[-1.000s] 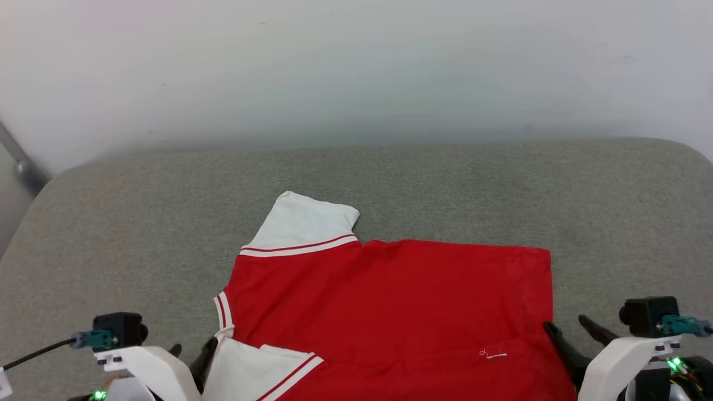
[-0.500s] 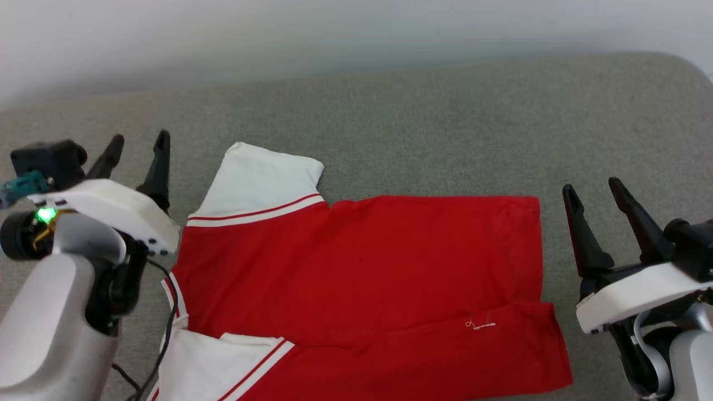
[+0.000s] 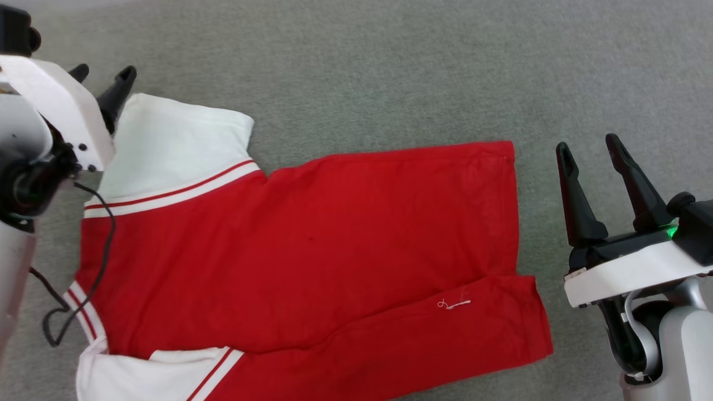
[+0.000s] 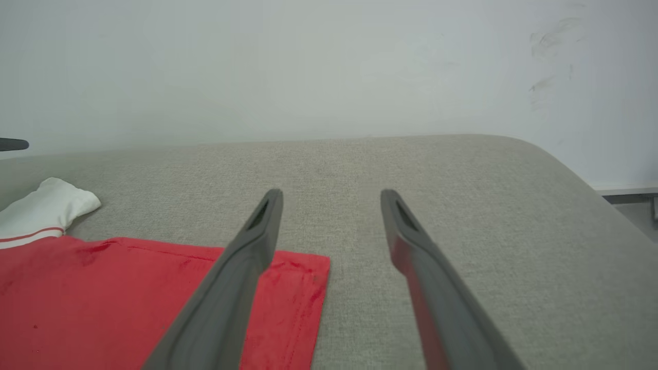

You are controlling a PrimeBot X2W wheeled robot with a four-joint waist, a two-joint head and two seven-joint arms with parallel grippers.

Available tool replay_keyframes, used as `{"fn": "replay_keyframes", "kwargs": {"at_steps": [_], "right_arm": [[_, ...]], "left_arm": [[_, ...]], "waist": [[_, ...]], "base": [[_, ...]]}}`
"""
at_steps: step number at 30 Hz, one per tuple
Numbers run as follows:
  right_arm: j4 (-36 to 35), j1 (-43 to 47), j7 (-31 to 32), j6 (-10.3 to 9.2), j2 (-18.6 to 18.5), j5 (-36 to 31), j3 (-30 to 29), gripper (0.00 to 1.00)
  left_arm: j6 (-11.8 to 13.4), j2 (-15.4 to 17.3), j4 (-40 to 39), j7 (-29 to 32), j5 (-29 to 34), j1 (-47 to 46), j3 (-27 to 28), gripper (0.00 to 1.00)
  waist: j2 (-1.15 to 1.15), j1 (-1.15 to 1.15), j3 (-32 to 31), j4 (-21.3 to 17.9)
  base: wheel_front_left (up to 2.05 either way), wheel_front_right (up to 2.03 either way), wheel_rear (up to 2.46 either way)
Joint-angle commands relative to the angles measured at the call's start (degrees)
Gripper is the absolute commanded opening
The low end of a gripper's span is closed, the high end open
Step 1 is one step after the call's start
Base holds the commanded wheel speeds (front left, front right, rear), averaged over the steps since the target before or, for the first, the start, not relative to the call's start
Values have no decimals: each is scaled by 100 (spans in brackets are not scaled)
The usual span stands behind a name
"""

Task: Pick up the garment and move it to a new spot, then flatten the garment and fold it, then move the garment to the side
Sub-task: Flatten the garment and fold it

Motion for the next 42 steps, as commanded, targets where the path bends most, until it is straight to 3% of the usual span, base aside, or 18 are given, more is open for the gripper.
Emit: {"fn": "replay_keyframes", "kwargs": {"at_steps": [1,9,13,14,15,16,17,27,36,42], "right_arm": [[-42,-111,-47,-3,56,-3,-1,100],[26,-95,-108,-3,156,80,16,100],[80,-127,-119,-3,184,169,4,100],[93,-134,-116,-3,182,175,2,100],[116,-130,-79,-3,184,197,-14,100],[128,-138,-57,-3,187,231,-33,100],[139,-151,-28,-3,180,267,-44,100],[411,-379,874,-3,-331,942,-170,100],[1274,-1131,2978,-3,-956,1598,-106,100],[1686,-1571,3981,-3,-1058,1670,-29,100]], "left_arm": [[-82,111,62,352,-66,-142,-73,100],[-50,540,356,2150,-493,-268,-299,100],[42,507,447,2513,-623,-90,-391,100],[67,464,485,2554,-634,-44,-419,79],[75,406,515,2542,-659,-10,-428,43],[84,351,539,2486,-654,12,-435,28],[93,275,582,2417,-682,41,-426,0],[-80,-96,987,1805,-729,-35,-373,0],[-314,-343,843,1160,-552,-523,-443,0],[-400,-477,560,1054,-489,-710,-571,0]], "waist": [[0,-2,209,-192],[0,-2,461,-400],[0,-2,543,-460],[0,-2,552,-469],[0,-2,560,-475],[0,-2,565,-476],[0,-2,557,-473],[0,-2,171,-191],[0,-2,-140,438],[0,-2,21,775]], "base": [[0,0,0],[0,0,0],[0,0,0],[0,0,0],[0,0,0],[0,0,0],[0,0,0],[0,0,0],[0,0,0],[0,0,0]]}}
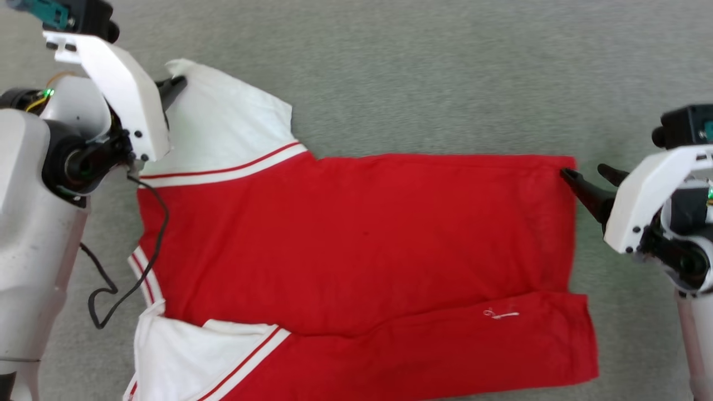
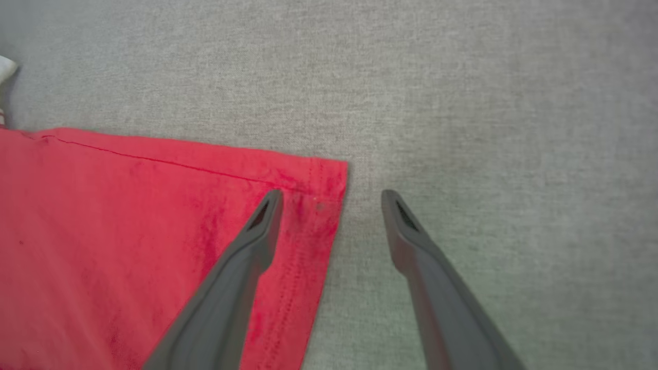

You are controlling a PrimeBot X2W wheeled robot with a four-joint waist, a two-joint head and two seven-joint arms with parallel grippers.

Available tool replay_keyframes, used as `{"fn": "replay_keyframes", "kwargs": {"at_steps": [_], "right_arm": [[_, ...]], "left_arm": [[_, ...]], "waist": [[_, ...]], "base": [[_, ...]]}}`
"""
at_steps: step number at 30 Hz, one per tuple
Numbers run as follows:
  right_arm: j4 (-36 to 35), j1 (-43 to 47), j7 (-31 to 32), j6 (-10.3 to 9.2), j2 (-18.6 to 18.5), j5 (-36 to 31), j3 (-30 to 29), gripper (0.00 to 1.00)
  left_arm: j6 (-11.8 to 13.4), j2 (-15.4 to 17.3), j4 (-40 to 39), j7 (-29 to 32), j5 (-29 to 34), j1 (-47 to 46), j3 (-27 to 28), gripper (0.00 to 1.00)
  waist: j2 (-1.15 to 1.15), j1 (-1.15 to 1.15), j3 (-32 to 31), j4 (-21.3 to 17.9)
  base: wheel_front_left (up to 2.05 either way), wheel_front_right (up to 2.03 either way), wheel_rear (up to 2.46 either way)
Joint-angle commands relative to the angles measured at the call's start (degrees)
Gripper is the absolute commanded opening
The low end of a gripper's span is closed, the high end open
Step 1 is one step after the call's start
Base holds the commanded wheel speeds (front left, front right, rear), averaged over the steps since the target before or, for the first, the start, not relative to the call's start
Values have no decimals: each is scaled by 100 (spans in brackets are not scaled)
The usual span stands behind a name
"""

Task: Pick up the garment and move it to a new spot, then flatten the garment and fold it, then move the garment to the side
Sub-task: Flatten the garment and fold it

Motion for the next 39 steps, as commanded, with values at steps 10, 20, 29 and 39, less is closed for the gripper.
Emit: {"fn": "replay_keyframes", "kwargs": {"at_steps": [10,20,29,39], "right_arm": [[778,-282,1040,-3,16,39,156,30],[314,-623,586,-3,-320,-135,145,0],[19,-115,-17,-3,-396,-331,49,0],[21,1218,-323,-4,-213,-190,-121,0]], "left_arm": [[-106,-170,-229,-317,-42,-2,-125,0],[-118,-98,-106,-726,-98,154,-18,0],[74,60,-346,-1304,-241,1084,266,0],[725,240,-1422,-1752,-588,3477,534,0]], "waist": [[0,0,329,427],[0,0,44,488],[0,0,-781,614],[0,0,-1588,765]], "base": [[0,0,0],[0,0,0],[0,0,0],[0,0,0]]}}
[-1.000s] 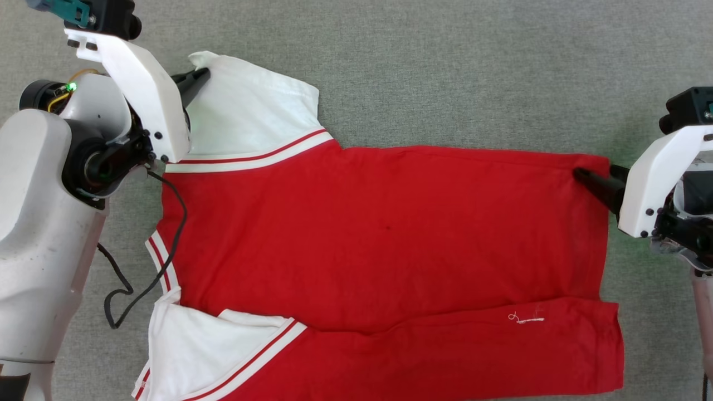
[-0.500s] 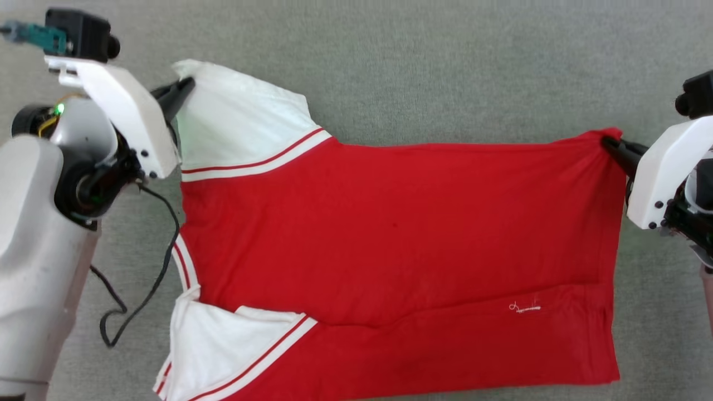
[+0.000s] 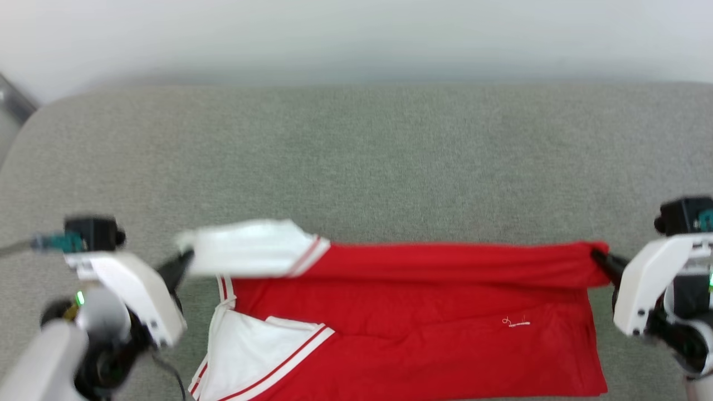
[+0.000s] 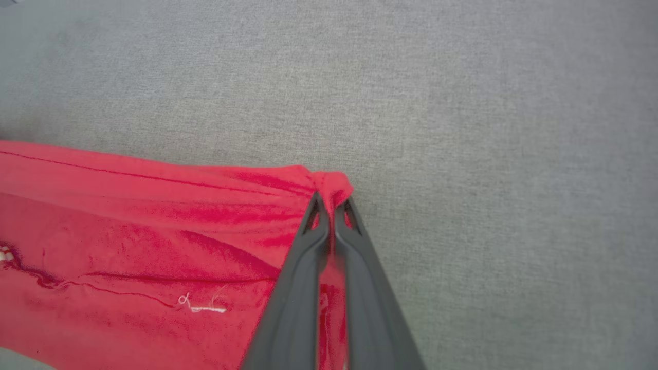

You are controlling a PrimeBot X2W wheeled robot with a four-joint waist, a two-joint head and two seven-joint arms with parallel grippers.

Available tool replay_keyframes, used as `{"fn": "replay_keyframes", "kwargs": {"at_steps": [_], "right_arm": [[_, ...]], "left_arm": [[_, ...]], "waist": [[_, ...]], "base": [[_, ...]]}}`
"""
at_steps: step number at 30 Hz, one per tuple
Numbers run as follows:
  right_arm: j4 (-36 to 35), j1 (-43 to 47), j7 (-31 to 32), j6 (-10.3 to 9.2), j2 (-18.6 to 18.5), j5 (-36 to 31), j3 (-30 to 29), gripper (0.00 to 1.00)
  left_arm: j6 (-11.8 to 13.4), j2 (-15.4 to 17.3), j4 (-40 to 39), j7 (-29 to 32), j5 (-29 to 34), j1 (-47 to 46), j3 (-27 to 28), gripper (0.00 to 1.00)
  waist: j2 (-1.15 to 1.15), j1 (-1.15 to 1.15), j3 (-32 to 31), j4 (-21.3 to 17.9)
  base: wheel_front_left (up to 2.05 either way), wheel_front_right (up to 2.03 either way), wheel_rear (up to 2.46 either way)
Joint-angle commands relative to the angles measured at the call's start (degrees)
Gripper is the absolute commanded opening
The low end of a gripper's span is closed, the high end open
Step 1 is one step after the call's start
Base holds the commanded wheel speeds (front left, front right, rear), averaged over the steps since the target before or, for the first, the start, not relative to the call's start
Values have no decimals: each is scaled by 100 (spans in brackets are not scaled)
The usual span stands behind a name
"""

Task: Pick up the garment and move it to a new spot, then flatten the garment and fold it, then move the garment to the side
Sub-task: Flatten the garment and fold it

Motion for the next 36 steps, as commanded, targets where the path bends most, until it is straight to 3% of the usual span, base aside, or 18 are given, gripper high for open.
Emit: {"fn": "replay_keyframes", "kwargs": {"at_steps": [1,7,8,9,10,11,17,25,30,36], "right_arm": [[67,248,-81,-3,49,47,-72,0],[297,911,-435,-4,170,127,-293,0],[330,1015,-488,-4,209,132,-333,7],[357,1118,-542,-4,240,112,-369,43],[360,1213,-601,-4,276,87,-384,97],[376,1298,-646,-3,326,98,-403,100],[151,1663,-937,-3,438,71,-459,100],[-920,1858,-975,-3,394,-96,-677,100],[-1330,1823,-254,-3,323,-186,-1094,100],[-1284,1828,730,-3,256,-129,-1290,100]], "left_arm": [[96,-35,-133,-46,-77,411,3,0],[422,-155,-547,-92,-330,1637,-43,0],[441,-170,-554,-82,-328,1770,-81,0],[449,-209,-549,-90,-326,1864,-129,24],[441,-273,-543,-116,-343,1936,-175,49],[426,-323,-530,-140,-337,1993,-231,100],[443,-531,-391,-683,5,2007,-329,100],[678,-691,-643,-1775,667,1796,-209,100],[931,-852,-915,-2678,1271,1627,-169,100],[1176,-983,-1120,-3352,1890,1455,-175,100]], "waist": [[0,1,-235,80],[0,1,-450,123],[0,1,-472,127],[0,1,-501,131],[0,1,-518,133],[0,1,-535,131],[0,1,-665,64],[0,1,-926,-109],[0,1,-998,-87],[0,1,-839,192]], "base": [[0,0,0],[0,0,0],[0,0,0],[0,0,0],[0,0,0],[0,0,0],[0,0,0],[0,0,0],[0,0,0],[0,0,0]]}}
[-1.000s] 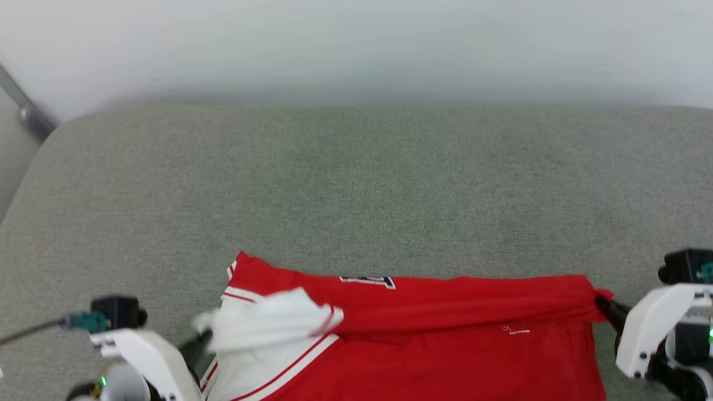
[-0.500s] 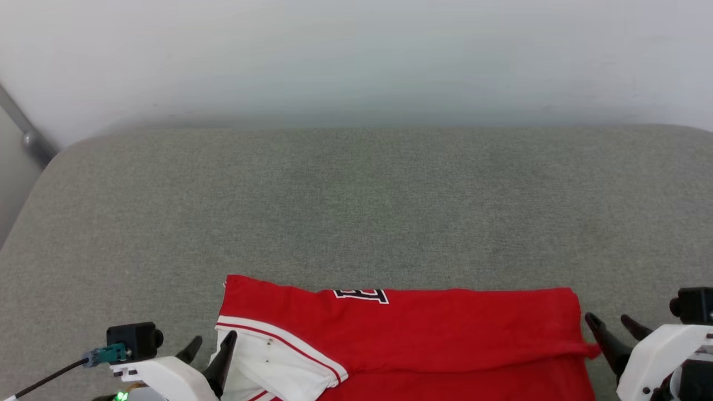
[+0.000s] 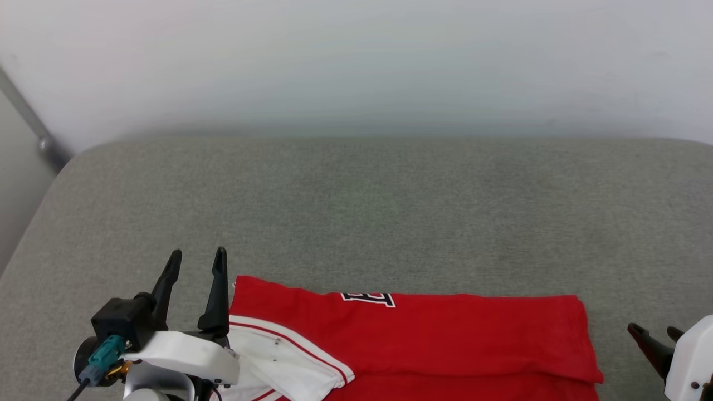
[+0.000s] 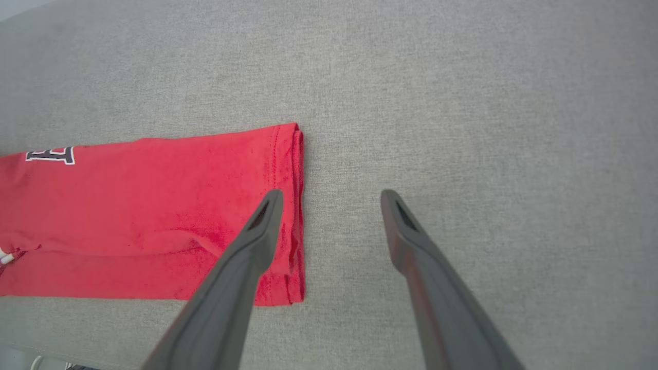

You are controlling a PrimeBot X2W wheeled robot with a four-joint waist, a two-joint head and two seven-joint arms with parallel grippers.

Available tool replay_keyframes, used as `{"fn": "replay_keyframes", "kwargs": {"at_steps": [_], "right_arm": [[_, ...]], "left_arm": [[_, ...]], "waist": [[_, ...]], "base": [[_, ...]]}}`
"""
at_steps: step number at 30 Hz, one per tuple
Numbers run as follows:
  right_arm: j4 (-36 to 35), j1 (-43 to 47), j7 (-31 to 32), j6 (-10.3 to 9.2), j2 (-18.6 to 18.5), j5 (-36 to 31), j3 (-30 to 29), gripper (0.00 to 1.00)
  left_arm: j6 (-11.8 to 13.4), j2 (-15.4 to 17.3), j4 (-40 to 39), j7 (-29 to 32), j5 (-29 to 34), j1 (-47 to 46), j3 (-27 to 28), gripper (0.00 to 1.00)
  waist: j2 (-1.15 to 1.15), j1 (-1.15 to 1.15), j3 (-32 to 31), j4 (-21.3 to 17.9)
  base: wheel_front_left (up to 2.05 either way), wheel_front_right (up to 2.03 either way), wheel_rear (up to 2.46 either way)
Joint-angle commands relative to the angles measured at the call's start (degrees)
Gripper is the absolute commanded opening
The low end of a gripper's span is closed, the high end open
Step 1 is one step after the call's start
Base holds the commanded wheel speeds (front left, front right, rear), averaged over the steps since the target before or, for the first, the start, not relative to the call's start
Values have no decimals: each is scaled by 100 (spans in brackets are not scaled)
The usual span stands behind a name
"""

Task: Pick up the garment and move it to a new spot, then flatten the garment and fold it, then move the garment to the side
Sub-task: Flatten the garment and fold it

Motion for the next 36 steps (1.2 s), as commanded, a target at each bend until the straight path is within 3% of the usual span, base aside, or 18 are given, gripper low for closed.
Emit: {"fn": "replay_keyframes", "kwargs": {"at_steps": [1,10,18,19,20,21,30,36], "right_arm": [[59,4,250,-3,34,14,-37,100],[487,-290,586,-3,250,0,120,100],[1394,-486,699,-3,440,16,410,100],[1474,-481,749,-2,479,60,458,44],[1526,-482,778,-1,486,96,511,4],[1565,-494,790,-1,481,129,546,0],[1337,-783,484,-3,109,283,597,0],[1301,-862,576,-3,-126,212,300,0]], "left_arm": [[78,-73,-168,-134,237,-173,8,100],[14,-216,-451,-230,574,-430,-34,100],[-119,-272,-403,-253,719,-590,-48,100],[-138,-264,-393,-255,734,-602,-36,100],[-148,-245,-380,-256,749,-606,-28,100],[-154,-233,-368,-257,763,-603,-15,100],[-70,-150,-270,-186,798,-436,-38,100],[24,-117,-274,-121,785,-275,-54,100]], "waist": [[0,1,226,218],[0,1,776,534],[0,1,990,619],[0,1,989,617],[0,1,986,607],[0,1,972,591],[0,1,641,363],[0,1,428,180]], "base": [[0,0,0],[0,0,0],[0,0,0],[0,0,0],[0,0,0],[0,0,0],[0,0,0],[0,0,0]]}}
